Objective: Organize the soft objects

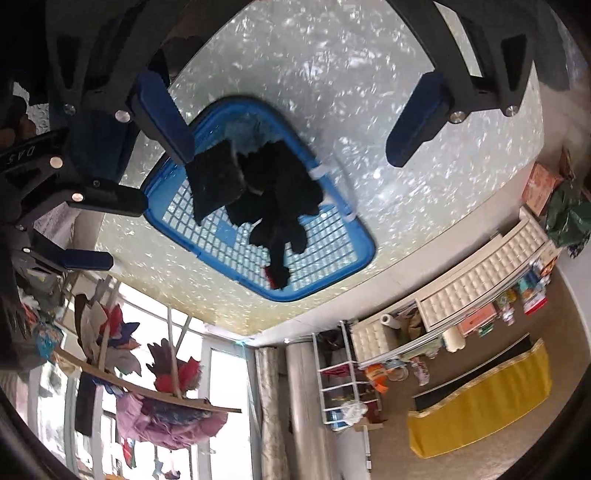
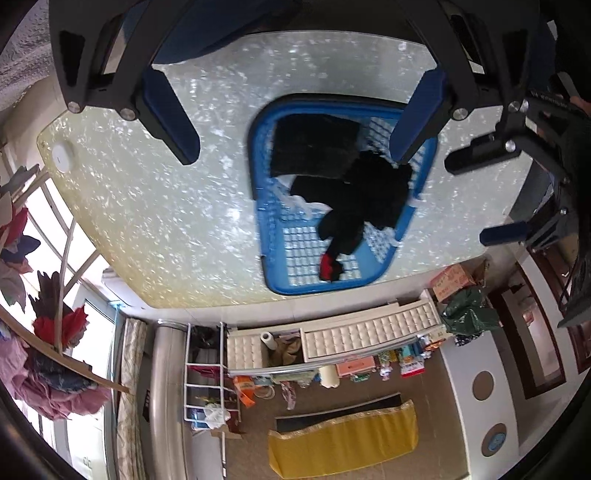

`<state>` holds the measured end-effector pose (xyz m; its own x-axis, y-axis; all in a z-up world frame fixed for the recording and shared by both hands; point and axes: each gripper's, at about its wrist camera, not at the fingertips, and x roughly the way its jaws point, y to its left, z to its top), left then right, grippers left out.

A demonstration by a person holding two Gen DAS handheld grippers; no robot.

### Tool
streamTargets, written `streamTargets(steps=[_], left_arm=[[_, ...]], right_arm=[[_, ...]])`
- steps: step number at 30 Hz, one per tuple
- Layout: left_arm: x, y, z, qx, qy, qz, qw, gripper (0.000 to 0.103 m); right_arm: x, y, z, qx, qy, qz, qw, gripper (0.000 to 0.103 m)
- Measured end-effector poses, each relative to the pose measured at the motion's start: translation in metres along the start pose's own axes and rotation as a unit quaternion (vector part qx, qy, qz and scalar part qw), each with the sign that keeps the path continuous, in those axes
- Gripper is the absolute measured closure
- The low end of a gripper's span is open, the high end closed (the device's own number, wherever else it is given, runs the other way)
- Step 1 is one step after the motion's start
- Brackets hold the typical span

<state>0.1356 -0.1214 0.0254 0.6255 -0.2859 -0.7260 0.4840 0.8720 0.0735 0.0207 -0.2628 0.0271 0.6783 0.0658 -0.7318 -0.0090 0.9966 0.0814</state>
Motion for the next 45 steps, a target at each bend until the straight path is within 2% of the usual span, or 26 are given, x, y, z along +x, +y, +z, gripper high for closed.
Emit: streamTargets(steps=[9,19,23,31,45], left_arm=[[-0.053,0.048,-0.030,-0.092,-0.058,0.032,0.9936,0.000],[-0.101,0.087,-0.066,-0.150,-0.095,0.044,0.9831,0.000],[-0.105,0.089,-0.074,-0.159,-0.096,0.041,0.9817,0.000],[-0.107,0.088,-0.082,-0.164,-0.096,0.040,0.9810,0.000],[-0.107,0.083,-0.082,-0.167,-0.097,0.046,0.9801,0.000]], right_arm=[[-0.010,0.052,0.000,-0.046,-0.030,0.008,0.998,0.000],[-0.014,0.099,0.006,-0.077,-0.058,0.039,0.995,0.000],[-0.017,0.111,0.009,-0.078,-0.078,0.049,0.993,0.000],[-0.014,0.130,0.006,-0.095,-0.082,0.056,0.991,0.000],[-0.015,0.132,0.001,-0.092,-0.089,0.024,0.991,0.000]])
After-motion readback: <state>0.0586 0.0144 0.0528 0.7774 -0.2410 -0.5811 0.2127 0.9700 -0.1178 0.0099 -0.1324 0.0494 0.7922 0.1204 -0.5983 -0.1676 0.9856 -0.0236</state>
